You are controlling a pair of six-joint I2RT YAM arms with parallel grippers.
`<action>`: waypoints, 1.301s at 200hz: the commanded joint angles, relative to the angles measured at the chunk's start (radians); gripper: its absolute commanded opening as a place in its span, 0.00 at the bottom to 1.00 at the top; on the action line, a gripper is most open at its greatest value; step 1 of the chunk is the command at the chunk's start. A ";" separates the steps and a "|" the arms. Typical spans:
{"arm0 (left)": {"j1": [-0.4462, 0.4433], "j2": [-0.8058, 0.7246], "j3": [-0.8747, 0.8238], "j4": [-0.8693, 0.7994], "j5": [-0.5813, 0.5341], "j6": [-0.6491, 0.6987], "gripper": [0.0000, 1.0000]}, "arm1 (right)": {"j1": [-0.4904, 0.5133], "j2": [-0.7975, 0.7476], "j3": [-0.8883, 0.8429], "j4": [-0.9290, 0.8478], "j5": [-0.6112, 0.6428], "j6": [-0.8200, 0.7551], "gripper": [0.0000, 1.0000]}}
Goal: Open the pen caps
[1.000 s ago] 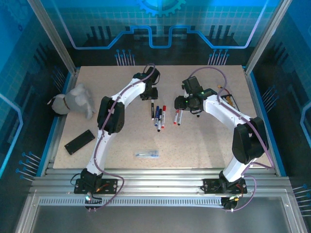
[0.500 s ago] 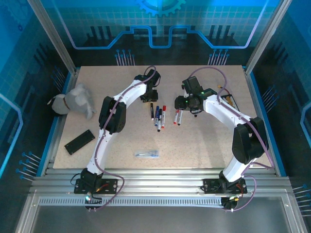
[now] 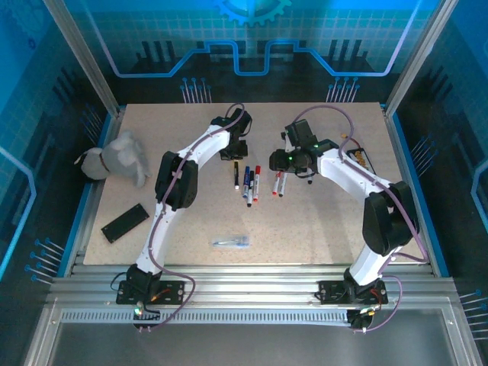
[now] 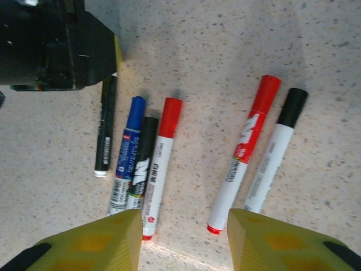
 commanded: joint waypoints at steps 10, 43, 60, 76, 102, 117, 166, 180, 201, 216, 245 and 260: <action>0.022 -0.024 -0.016 -0.007 0.035 -0.002 0.00 | 0.024 0.042 -0.024 0.105 -0.128 0.049 0.43; 0.040 -0.132 -0.084 0.031 0.093 0.000 0.00 | 0.044 0.076 -0.035 0.207 -0.234 0.100 0.42; 0.041 -0.178 -0.112 0.042 0.128 -0.002 0.00 | 0.054 0.100 -0.036 0.253 -0.274 0.126 0.42; 0.041 -0.219 -0.150 0.060 0.161 -0.013 0.00 | 0.067 0.128 -0.027 0.287 -0.301 0.148 0.43; 0.041 -0.281 -0.214 0.095 0.199 -0.029 0.00 | 0.085 0.162 -0.019 0.333 -0.335 0.180 0.44; 0.041 -0.307 -0.243 0.111 0.220 -0.040 0.00 | 0.091 0.177 -0.016 0.362 -0.357 0.202 0.45; 0.039 -0.363 -0.297 0.150 0.270 -0.065 0.00 | 0.102 0.205 -0.029 0.464 -0.412 0.268 0.48; 0.038 -0.371 -0.299 0.153 0.275 -0.067 0.00 | 0.106 0.213 -0.028 0.474 -0.417 0.273 0.48; 0.038 -0.385 -0.309 0.165 0.292 -0.077 0.00 | 0.112 0.230 -0.016 0.472 -0.418 0.275 0.48; 0.036 -0.393 -0.314 0.168 0.304 -0.081 0.00 | 0.117 0.241 -0.008 0.470 -0.416 0.275 0.48; 0.036 -0.409 -0.331 0.189 0.332 -0.099 0.00 | 0.121 0.266 0.018 0.459 -0.415 0.275 0.47; 0.033 -0.413 -0.335 0.196 0.343 -0.105 0.00 | 0.121 0.280 0.037 0.452 -0.419 0.275 0.43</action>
